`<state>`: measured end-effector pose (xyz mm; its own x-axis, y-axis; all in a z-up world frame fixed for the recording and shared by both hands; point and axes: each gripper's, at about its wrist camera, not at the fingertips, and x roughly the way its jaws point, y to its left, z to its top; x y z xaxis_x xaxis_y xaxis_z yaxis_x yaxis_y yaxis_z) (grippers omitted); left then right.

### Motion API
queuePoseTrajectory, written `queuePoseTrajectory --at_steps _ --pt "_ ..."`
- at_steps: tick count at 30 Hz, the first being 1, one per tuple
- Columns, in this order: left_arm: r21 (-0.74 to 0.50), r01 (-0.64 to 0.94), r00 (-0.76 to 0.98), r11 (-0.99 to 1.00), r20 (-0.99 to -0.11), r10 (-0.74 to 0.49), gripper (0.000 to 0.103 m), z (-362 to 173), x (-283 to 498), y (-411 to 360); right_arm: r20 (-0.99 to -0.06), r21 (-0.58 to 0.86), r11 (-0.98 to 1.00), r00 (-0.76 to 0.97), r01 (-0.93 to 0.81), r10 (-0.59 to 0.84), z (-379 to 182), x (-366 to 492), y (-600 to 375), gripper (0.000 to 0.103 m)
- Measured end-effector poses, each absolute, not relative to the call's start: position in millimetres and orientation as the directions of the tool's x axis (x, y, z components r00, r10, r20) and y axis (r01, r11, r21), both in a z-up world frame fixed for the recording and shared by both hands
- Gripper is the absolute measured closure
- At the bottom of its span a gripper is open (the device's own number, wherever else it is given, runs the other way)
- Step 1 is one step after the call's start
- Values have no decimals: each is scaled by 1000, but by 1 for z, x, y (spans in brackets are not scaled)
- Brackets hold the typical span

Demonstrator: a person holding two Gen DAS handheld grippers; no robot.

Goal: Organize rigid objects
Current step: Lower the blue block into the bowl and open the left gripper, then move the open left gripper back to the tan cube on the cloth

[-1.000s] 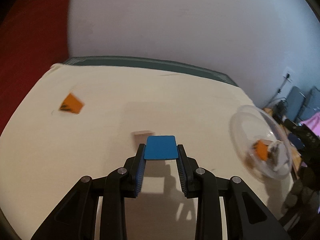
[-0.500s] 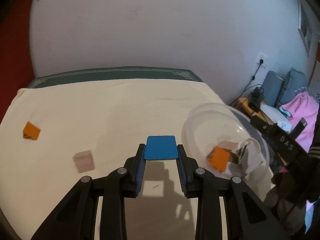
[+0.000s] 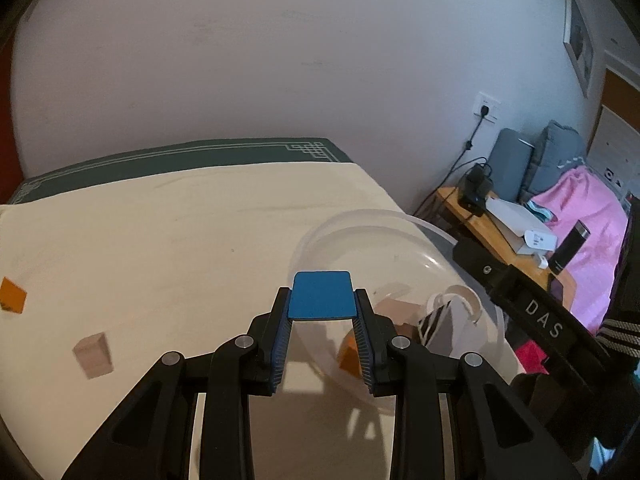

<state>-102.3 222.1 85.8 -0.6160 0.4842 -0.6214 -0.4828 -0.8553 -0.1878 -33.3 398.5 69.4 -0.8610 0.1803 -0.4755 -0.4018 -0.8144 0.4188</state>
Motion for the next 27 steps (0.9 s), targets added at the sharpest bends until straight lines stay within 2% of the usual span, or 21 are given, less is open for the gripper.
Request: queuePoseTrajectory --at_steps 6,7,8,10,19,27 --pt "-209 -499 -605 -841 -611 510 70 81 -110 233 -476 418 -814 -860 -404 182 70 -33 399 37" --pt "-214 -504 -601 -837 -609 518 64 79 -111 235 -476 418 -813 -860 -405 183 70 -33 400 37" --pt "-220 -508 -597 -833 -607 525 52 79 -111 234 -477 419 -812 -859 -407 185 70 -33 400 37" --pt "-223 -501 -609 -836 -595 524 38 78 -111 231 -478 420 -810 -858 -410 186 69 -33 400 37" --pt "-225 -443 -633 -868 -607 481 38 73 -115 213 -477 409 -821 -860 -399 180 68 -32 396 36" --pt "-172 -407 -662 -897 -621 419 38 71 -108 200 -449 370 -851 -874 -373 188 72 -31 385 36"
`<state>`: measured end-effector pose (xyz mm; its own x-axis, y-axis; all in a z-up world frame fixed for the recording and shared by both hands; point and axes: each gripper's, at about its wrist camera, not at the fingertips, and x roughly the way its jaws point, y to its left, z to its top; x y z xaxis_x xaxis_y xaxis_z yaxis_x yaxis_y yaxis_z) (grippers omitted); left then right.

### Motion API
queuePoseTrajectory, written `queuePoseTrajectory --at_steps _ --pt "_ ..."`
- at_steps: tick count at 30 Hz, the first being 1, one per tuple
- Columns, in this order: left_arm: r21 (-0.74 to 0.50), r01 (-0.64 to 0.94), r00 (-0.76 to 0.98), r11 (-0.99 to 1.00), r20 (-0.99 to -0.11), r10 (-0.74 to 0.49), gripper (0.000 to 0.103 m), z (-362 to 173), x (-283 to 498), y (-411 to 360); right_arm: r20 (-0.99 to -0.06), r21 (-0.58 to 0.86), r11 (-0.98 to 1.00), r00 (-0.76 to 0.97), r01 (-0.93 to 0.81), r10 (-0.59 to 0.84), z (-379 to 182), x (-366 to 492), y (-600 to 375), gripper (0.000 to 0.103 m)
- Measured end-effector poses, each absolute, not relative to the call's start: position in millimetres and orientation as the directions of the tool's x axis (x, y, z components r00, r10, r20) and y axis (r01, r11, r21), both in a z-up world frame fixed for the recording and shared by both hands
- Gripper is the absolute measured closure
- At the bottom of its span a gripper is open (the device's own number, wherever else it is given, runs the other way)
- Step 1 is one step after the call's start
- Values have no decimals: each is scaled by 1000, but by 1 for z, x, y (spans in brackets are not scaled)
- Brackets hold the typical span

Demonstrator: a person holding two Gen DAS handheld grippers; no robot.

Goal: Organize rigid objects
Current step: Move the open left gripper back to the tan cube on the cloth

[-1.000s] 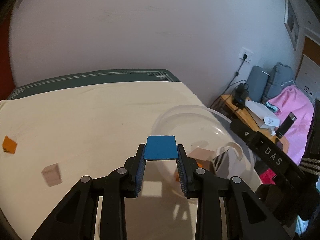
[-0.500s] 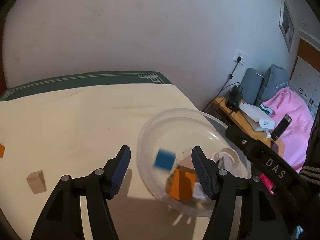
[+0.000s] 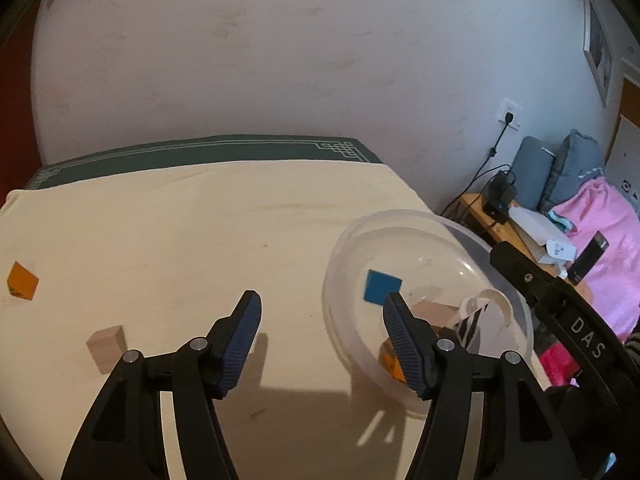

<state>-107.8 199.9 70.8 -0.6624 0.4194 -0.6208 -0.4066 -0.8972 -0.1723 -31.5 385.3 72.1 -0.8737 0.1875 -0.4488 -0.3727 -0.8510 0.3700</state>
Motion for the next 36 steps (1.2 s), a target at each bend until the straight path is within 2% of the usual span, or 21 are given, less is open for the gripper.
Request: queuePoseTrajectory --at_steps 16,36 --pt "-161 -284 -703 -945 -635 320 36 72 -115 159 -437 325 -886 -883 -331 169 71 -36 368 30" --pt "-157 -57 -728 -986 -669 149 36 62 -124 69 -422 281 -923 -898 -262 126 71 -37 347 29"
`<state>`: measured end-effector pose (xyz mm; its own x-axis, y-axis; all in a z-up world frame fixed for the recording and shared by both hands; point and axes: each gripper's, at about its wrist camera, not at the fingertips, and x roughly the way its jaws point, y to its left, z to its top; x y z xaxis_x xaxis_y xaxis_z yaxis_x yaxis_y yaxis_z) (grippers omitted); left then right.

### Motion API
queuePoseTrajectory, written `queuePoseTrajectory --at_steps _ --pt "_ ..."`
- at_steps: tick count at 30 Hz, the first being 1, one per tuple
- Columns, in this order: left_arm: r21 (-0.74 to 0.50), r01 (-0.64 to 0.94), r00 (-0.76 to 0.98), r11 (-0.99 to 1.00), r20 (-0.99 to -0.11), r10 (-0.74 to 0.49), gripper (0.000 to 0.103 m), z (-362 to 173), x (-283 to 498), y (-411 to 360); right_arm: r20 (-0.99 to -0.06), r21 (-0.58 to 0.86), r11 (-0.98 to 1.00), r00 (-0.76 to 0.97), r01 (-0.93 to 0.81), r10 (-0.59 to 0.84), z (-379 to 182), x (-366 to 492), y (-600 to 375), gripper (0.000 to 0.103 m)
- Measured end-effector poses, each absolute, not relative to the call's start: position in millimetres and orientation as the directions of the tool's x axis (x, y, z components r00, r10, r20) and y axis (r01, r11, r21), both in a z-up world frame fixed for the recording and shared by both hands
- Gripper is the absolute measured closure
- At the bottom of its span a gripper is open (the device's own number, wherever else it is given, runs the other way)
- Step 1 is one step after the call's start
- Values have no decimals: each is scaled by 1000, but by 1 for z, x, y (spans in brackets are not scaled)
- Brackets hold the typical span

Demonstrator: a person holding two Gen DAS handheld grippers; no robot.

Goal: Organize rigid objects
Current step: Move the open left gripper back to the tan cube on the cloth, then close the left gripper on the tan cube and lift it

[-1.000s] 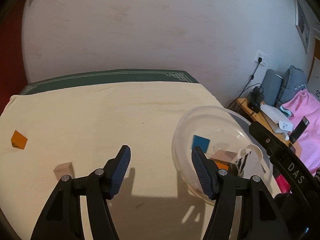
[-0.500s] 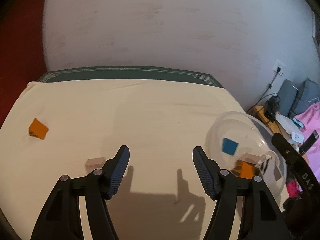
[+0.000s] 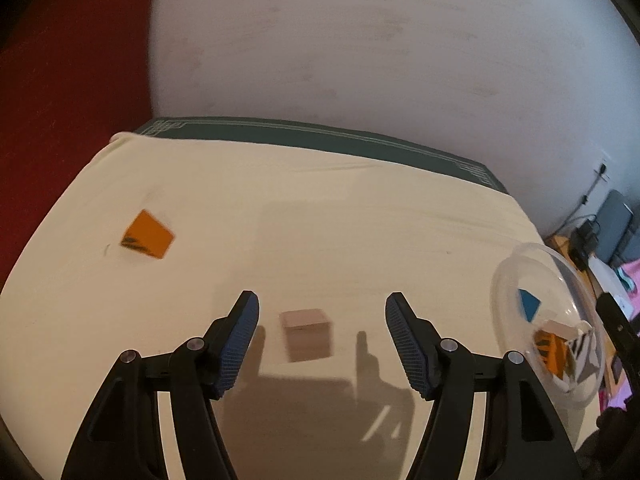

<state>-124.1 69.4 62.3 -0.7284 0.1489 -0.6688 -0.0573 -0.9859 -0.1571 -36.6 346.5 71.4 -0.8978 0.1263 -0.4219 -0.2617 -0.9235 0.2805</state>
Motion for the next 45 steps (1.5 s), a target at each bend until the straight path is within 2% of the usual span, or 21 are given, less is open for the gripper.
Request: queuePoseTrajectory --at_steps 11,28,31,37,43,45 --pt "-179 39 -709 -983 -698 99 36 46 -130 35 -425 251 -939 -898 -235 111 69 -39 335 29" --pt "-107 -50 -659 -993 -743 113 37 27 -137 74 -425 194 -965 -902 -175 78 69 -40 314 29" --pt "-103 -46 -639 -994 -762 108 48 21 -142 75 -424 188 -968 -903 -167 73 69 -41 312 29" --pt "-57 -55 -642 -997 -762 79 54 18 -143 82 -426 179 -972 -902 -154 64 68 -41 308 29" --pt "-51 -84 -649 -995 -755 93 69 20 -141 82 -429 173 -974 -901 -147 60 68 -41 306 29" --pt "-47 -87 -652 -995 -753 92 69 20 -140 83 -430 170 -975 -901 -142 57 67 -42 305 29"
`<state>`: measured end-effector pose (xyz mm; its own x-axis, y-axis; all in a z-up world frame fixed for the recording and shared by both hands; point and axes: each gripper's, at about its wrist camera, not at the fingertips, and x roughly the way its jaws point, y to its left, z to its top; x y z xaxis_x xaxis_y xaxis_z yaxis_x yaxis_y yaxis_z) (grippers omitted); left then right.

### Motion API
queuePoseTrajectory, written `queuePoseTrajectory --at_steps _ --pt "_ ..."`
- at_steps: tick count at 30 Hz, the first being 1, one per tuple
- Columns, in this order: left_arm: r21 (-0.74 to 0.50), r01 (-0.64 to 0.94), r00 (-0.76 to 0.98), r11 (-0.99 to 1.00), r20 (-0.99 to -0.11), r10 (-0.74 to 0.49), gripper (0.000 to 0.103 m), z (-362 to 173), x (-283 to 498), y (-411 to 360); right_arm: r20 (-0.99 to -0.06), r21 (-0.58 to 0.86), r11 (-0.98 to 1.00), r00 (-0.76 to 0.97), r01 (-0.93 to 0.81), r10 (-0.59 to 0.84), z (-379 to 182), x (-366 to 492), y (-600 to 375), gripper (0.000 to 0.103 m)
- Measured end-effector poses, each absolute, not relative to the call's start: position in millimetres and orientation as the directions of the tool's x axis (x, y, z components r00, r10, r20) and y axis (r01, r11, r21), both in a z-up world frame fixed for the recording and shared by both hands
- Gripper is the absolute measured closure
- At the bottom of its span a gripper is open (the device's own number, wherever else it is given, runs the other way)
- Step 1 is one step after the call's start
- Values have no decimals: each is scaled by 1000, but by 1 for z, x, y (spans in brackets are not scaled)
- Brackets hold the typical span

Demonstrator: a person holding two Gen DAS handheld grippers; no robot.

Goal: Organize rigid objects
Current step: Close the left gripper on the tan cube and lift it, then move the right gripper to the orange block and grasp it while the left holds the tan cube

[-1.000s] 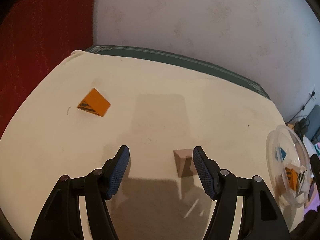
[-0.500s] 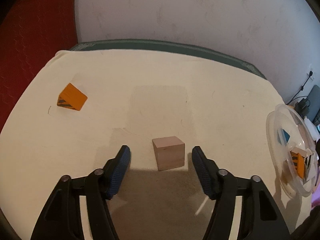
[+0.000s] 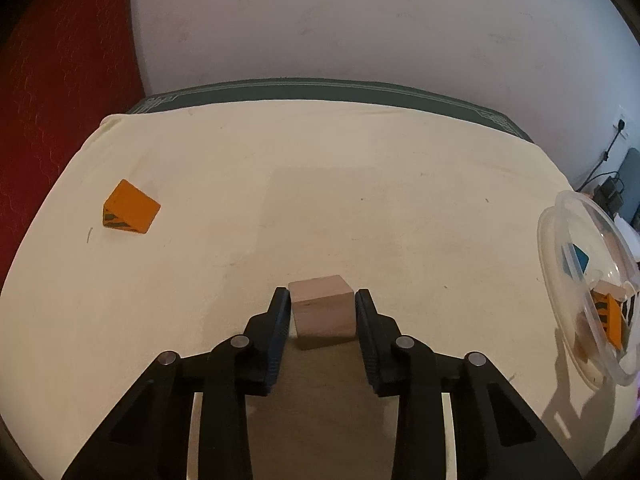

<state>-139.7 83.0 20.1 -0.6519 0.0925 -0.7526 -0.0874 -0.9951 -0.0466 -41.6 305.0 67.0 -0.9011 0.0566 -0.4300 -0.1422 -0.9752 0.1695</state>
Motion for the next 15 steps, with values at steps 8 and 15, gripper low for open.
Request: queuePoseTrajectory --at_steps 8,15 --pt "-62 -73 -671 -995 -735 95 69 30 -132 78 -435 142 -986 -900 -89 19 64 -43 291 29" --pt "-69 -39 -691 -997 -719 77 69 44 -117 58 -484 135 -991 -873 -1 -65 59 -51 276 29"
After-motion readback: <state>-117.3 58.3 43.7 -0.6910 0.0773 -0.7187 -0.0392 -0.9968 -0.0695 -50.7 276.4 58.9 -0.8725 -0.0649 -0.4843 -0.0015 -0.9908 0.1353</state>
